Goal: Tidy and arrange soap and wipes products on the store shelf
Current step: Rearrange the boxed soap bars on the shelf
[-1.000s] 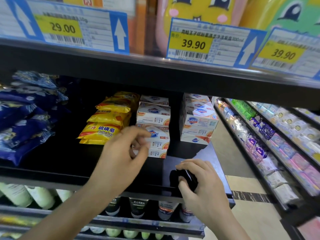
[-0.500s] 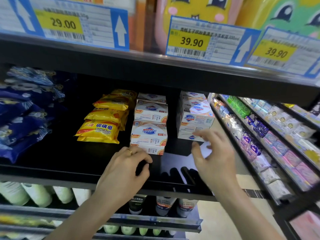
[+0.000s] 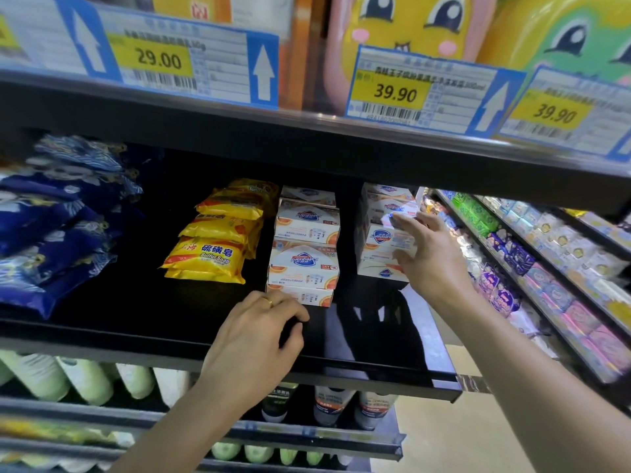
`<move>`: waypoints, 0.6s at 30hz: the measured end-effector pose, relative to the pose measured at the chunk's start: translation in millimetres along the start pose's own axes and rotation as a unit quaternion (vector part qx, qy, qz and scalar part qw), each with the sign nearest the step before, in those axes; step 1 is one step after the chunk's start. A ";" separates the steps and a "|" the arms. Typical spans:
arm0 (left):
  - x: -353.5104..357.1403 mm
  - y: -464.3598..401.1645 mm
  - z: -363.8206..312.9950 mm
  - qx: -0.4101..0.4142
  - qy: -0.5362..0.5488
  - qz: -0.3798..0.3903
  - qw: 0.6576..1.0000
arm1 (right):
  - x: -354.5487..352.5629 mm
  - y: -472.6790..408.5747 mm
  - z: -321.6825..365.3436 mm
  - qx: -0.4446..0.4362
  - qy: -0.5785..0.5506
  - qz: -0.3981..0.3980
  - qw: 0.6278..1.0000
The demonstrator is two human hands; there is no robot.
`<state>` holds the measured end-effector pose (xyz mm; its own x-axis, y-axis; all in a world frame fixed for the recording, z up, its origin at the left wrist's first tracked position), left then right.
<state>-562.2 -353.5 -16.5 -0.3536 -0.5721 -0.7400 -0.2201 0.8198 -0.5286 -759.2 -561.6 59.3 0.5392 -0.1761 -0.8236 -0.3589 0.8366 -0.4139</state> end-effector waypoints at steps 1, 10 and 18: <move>-0.3 0.2 -0.5 0.003 -0.002 0.001 1.000 | -0.3 0.6 -1.6 -0.003 -0.004 -0.008 1.000; -2.5 -0.3 0.4 -0.041 0.039 0.033 0.998 | -11.4 48.8 13.6 -0.083 -0.046 -0.104 0.990; -16.4 -14.5 -6.7 -0.169 0.373 0.129 0.903 | 12.0 124.9 33.8 -0.158 -0.089 -0.135 0.974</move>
<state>-559.3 -355.9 6.0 -0.9195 -0.2878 -0.2677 -0.2620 0.9565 -0.1283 -771.8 -441.7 10.9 0.7593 -0.2518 -0.6001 -0.3872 0.5662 -0.7276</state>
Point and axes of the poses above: each hand's wrist, its own y-axis away from the middle knuckle, its own x-axis out of the palm, z = x × y, the point moved 2 cm from there along -y, towards the middle knuckle
